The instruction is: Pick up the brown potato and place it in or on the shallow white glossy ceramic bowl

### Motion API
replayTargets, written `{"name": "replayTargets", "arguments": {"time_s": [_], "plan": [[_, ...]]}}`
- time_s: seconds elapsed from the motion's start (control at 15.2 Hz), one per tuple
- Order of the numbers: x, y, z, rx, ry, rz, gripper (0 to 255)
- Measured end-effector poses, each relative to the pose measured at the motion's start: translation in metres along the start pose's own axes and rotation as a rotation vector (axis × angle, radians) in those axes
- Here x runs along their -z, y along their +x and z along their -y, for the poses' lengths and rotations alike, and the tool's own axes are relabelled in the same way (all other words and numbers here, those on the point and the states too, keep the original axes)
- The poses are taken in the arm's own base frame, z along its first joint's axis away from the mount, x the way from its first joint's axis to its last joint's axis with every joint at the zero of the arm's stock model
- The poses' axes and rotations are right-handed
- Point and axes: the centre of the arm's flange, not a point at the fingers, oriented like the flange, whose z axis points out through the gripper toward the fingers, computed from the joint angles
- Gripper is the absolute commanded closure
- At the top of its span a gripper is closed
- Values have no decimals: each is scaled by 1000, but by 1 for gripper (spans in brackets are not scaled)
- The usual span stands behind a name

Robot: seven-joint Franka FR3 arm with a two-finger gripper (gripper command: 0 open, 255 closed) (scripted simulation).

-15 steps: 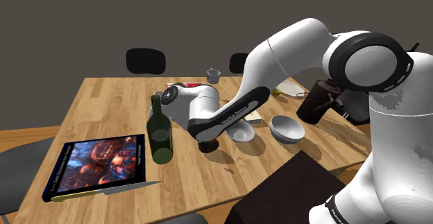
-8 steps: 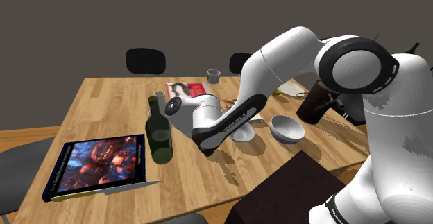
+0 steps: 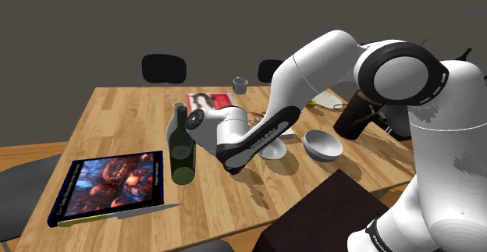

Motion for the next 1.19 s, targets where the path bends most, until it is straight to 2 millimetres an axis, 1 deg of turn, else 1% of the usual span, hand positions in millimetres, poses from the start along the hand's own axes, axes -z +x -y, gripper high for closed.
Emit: {"name": "replayTargets", "arguments": {"time_s": [0.53,1.19], "plan": [[2,-1,-1,0,0,0,255],[43,-28,-10,0,0,0,255]]}}
